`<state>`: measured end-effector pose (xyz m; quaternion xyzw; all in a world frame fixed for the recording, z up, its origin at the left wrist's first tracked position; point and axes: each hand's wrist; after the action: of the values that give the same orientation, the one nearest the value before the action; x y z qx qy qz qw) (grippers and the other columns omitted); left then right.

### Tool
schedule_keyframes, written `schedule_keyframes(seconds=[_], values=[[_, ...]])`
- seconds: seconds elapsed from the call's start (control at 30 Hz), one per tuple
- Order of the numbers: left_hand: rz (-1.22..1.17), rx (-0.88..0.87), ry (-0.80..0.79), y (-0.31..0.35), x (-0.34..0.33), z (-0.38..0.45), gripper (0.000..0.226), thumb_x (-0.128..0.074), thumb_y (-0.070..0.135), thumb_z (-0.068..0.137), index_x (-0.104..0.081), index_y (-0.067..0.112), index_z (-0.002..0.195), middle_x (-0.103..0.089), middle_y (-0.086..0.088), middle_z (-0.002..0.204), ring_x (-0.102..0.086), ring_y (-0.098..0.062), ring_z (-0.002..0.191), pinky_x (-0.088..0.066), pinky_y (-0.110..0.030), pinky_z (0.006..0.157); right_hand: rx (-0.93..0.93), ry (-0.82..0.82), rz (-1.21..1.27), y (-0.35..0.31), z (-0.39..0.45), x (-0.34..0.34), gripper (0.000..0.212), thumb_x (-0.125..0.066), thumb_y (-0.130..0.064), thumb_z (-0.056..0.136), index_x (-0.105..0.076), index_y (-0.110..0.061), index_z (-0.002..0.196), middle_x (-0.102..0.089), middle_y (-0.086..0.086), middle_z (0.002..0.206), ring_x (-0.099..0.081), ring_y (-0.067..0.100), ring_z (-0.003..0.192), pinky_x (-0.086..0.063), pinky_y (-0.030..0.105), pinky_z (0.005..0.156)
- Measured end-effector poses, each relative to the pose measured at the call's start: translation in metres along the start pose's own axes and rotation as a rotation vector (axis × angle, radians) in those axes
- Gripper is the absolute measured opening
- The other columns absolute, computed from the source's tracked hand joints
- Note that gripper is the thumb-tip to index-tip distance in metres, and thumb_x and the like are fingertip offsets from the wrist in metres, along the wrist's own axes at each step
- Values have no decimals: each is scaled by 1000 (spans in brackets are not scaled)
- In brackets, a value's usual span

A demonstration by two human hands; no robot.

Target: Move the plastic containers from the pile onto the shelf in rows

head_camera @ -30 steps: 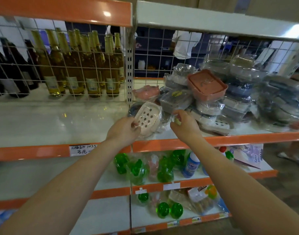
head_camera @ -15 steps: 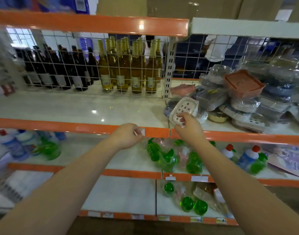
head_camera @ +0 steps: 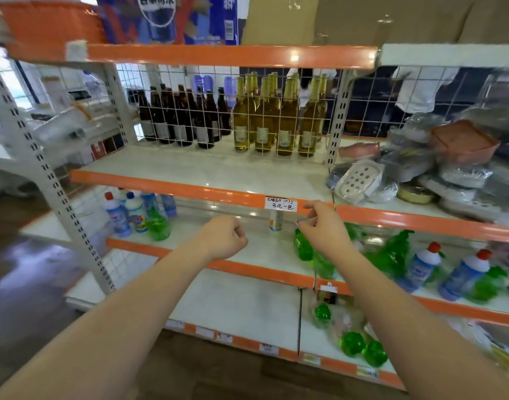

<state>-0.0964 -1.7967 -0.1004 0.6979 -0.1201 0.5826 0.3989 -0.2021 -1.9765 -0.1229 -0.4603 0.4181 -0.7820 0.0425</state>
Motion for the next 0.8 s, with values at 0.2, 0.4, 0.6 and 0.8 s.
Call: schedule_keyframes(seconds=[0.2, 0.4, 0.6, 0.8], values=[[-3, 25, 0, 11, 1, -31, 15, -58, 24, 89, -66, 13, 96, -62, -2, 95, -60, -19, 95, -39, -20, 72, 20, 10, 31, -5, -31, 15, 42, -60, -17, 88, -50, -16, 129, -53, 1, 109, -51, 14, 95, -46, 33, 84], [31, -39, -41, 74, -23, -36, 21, -56, 26, 91, -66, 13, 103, -61, -2, 101, -58, -20, 102, -40, -23, 76, -40, 88, -57, 34, -61, 74, 47, -60, -19, 88, -48, -14, 133, -48, 7, 129, -47, 22, 119, -38, 33, 99], [38, -143, -56, 177, -57, -32, 18, -54, 27, 93, -63, 14, 101, -63, -4, 101, -58, -20, 89, -44, -28, 76, -148, 142, -123, 103, -87, 170, 48, -61, -17, 86, -48, -12, 133, -47, 11, 130, -49, 26, 116, -39, 33, 94], [-67, -204, -73, 284, -109, -33, 7, -57, 25, 89, -60, 22, 95, -67, -2, 102, -61, -18, 87, -49, -30, 79, -238, 166, -186, 178, -120, 266, 48, -59, -18, 88, -45, -12, 133, -45, 12, 132, -50, 27, 114, -40, 30, 87]])
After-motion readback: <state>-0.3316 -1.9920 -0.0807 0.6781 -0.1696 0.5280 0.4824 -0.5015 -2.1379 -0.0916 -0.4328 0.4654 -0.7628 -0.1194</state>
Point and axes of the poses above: each hand's wrist, its own z-axis towards the middle knuckle, its own x-axis out of the back of the hand, y = z × x
